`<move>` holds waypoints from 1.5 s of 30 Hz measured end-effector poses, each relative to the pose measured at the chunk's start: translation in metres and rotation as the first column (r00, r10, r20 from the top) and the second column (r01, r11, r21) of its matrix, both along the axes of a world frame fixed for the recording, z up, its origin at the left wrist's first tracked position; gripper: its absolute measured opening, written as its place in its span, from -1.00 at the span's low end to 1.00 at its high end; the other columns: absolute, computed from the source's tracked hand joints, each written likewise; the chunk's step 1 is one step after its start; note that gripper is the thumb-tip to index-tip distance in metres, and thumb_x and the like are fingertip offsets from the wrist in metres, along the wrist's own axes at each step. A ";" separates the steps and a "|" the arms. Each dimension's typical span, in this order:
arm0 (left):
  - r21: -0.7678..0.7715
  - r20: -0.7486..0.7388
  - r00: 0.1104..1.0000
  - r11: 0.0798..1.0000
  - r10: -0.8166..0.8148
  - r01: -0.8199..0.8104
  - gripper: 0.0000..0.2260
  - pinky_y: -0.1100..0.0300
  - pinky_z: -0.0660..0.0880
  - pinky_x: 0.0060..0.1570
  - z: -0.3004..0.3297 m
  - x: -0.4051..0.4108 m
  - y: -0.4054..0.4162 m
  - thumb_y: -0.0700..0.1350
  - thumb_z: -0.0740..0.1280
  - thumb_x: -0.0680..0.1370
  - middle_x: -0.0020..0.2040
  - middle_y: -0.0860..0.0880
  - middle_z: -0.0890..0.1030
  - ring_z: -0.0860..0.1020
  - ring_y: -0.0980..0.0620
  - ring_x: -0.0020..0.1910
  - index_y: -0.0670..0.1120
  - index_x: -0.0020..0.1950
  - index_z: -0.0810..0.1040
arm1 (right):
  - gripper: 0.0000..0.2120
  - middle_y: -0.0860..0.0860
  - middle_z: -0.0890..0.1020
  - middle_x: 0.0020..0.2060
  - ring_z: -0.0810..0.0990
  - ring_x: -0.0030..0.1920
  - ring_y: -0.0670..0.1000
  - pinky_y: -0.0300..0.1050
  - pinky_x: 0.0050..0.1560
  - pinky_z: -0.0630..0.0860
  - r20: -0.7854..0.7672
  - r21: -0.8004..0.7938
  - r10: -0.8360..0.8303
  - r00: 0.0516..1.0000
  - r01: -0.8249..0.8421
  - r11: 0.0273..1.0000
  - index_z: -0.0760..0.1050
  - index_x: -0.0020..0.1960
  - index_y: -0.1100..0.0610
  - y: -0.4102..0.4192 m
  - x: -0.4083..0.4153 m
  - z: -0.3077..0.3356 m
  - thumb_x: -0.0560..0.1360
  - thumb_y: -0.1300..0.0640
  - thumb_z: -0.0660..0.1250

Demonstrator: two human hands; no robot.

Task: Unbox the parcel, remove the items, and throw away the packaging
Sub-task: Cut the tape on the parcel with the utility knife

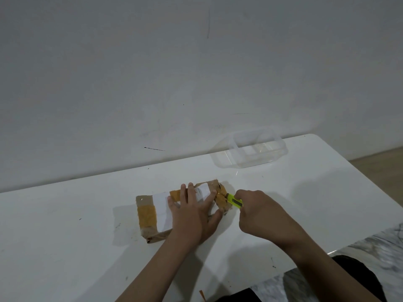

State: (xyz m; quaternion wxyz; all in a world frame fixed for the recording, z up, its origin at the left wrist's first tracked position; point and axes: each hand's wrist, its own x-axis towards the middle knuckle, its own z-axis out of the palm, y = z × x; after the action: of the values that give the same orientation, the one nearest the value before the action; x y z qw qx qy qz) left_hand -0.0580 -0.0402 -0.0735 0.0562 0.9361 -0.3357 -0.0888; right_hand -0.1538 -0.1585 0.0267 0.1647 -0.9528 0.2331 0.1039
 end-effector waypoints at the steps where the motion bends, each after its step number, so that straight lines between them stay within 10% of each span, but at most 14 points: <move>1: 0.006 0.008 1.000 1.000 0.002 -0.002 -0.34 -0.36 -0.09 0.35 0.000 -0.001 0.000 0.42 -0.30 0.37 0.55 -0.19 -0.05 -0.15 -0.22 0.52 0.32 0.46 -0.03 | -0.79 0.02 0.50 -0.22 0.48 -0.23 0.03 -0.24 -0.38 0.31 0.003 0.010 -0.001 1.000 0.001 1.000 0.43 0.03 0.13 -0.002 -0.003 0.000 0.41 0.26 0.22; 8: 0.013 0.012 1.000 1.000 -0.012 0.012 -0.46 -0.35 -0.08 0.35 0.000 0.001 0.001 0.38 -0.09 0.50 0.56 -0.19 -0.06 -0.15 -0.21 0.52 0.32 0.47 -0.02 | -0.67 0.03 0.57 0.04 0.55 -0.12 0.02 -0.19 -0.21 0.48 -0.048 0.053 0.003 0.999 -0.001 0.999 0.46 0.16 0.05 -0.018 -0.010 0.011 0.42 0.25 0.24; 13: -0.006 0.012 1.000 1.000 -0.012 0.012 -0.33 -0.34 -0.06 0.35 0.002 -0.001 0.001 0.42 -0.29 0.36 0.55 -0.18 -0.03 -0.13 -0.21 0.52 0.33 0.46 -0.02 | -0.65 -0.02 0.58 0.05 0.45 -0.23 -0.06 -0.29 -0.36 0.30 0.122 0.087 -0.041 0.992 0.030 0.996 0.45 0.22 -0.01 -0.023 -0.015 0.004 0.47 0.22 0.20; 21: -0.007 0.034 0.999 1.000 -0.021 0.022 -0.35 -0.33 -0.07 0.35 0.002 -0.004 0.002 0.40 -0.35 0.35 0.55 -0.20 -0.04 -0.14 -0.22 0.52 0.35 0.45 -0.10 | -0.71 0.07 0.61 0.00 0.56 0.02 0.11 -0.05 -0.06 0.52 0.139 0.047 -0.032 0.990 0.026 0.999 0.43 0.19 0.09 -0.011 0.001 -0.010 0.48 0.19 0.17; 30: -0.004 0.025 1.000 1.000 -0.007 0.007 -0.35 -0.34 -0.08 0.35 0.002 -0.002 0.001 0.40 -0.31 0.37 0.55 -0.18 -0.05 -0.15 -0.20 0.52 0.34 0.45 -0.02 | -0.87 -0.06 0.32 -0.37 0.40 -0.27 0.06 -0.23 -0.44 0.20 -0.035 -0.011 0.052 0.998 -0.052 0.999 0.28 -0.17 0.07 -0.002 0.015 -0.001 0.42 0.23 0.22; 38: 0.016 -0.009 1.000 1.000 -0.001 0.001 -0.49 -0.35 -0.09 0.35 0.006 0.000 0.000 0.36 -0.06 0.51 0.56 -0.17 -0.08 -0.17 -0.19 0.52 0.32 0.46 0.02 | -0.70 0.10 0.56 0.09 0.56 0.03 0.10 -0.02 0.02 0.56 -0.094 0.060 0.060 0.994 -0.054 0.997 0.46 0.17 0.16 -0.014 0.023 0.016 0.44 0.19 0.25; 45: 0.023 -0.031 1.000 1.000 -0.005 0.006 -0.47 -0.34 -0.09 0.35 0.007 0.003 0.001 0.38 -0.08 0.50 0.55 -0.16 -0.05 -0.16 -0.18 0.52 0.32 0.45 0.03 | -0.70 0.06 0.58 0.10 0.58 0.00 0.07 -0.11 -0.04 0.54 -0.096 0.018 0.050 0.994 -0.048 0.999 0.49 0.16 0.10 -0.016 0.021 0.017 0.42 0.21 0.29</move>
State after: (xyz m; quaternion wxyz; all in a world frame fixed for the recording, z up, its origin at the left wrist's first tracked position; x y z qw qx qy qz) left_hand -0.0549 -0.0395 -0.0670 0.0503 0.9342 -0.3364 -0.1074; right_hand -0.1332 -0.1740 0.0436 0.1580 -0.9508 0.2164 0.1558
